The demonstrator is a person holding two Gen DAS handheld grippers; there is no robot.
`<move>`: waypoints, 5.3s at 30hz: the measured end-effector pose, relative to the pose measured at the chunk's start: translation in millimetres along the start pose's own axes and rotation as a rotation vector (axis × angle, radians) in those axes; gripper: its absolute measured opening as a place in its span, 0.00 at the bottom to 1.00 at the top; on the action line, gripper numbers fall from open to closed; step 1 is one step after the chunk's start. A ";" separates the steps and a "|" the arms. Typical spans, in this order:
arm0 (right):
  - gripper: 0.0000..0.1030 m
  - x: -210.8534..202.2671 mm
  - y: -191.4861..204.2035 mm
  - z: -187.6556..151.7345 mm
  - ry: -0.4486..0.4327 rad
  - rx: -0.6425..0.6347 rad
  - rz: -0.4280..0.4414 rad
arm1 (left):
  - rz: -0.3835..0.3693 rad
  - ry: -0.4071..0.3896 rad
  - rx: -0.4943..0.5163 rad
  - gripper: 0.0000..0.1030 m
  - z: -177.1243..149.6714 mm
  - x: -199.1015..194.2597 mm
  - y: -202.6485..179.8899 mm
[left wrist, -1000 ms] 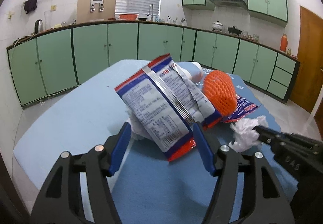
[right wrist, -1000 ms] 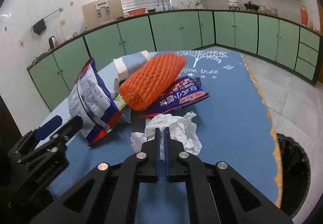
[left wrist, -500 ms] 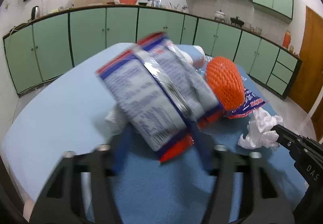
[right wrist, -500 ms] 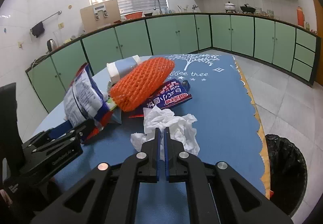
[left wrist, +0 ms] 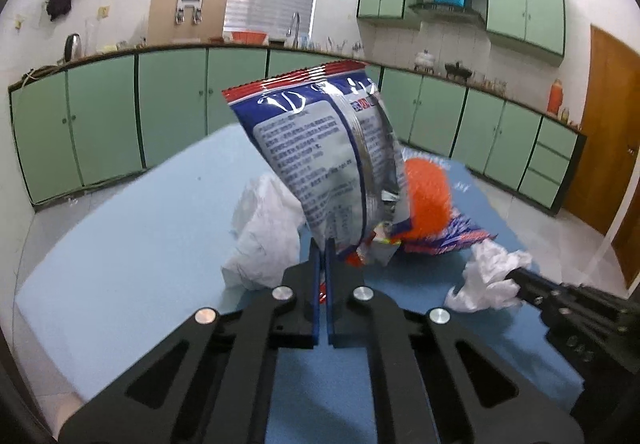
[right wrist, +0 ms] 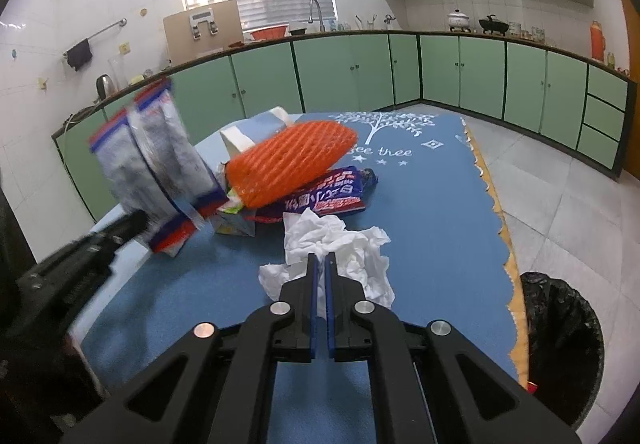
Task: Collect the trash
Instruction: 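Carry the tissue and snack bag over the bin and release both, then grasp the blue snack wrapper with the right tool while the left tool grasps the tissue, then lift the blue snack bag with the right tool while the left tool holds the white tissue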
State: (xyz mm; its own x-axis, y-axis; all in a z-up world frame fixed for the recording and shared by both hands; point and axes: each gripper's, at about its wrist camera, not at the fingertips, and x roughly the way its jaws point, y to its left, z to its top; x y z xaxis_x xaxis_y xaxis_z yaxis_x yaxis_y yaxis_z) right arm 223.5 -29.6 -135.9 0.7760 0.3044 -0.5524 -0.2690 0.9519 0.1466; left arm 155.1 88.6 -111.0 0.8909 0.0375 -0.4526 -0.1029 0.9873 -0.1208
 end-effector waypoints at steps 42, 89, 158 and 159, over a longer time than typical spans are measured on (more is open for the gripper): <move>0.05 -118.4 -244.1 -29.5 -0.083 0.315 -0.408 | -0.516 0.210 0.276 0.08 -62.3 34.4 -278.6; 0.88 -10.4 -23.6 33.9 -0.107 0.052 -0.072 | 0.154 0.051 0.057 0.72 20.0 19.5 20.5; 0.19 30.7 -59.7 7.3 0.173 0.133 0.039 | -0.022 0.093 0.105 0.05 13.0 30.0 -3.5; 0.15 29.0 -58.5 7.7 0.164 0.125 0.037 | -0.021 0.092 0.107 0.05 12.1 29.1 -4.6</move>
State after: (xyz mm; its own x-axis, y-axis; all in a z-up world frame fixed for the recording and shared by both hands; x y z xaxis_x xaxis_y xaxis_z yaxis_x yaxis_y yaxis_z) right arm 266.1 -76.2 -154.2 0.6606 0.3392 -0.6698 -0.2146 0.9402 0.2645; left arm 186.9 87.0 -112.9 0.8477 0.0071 -0.5304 -0.0325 0.9987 -0.0385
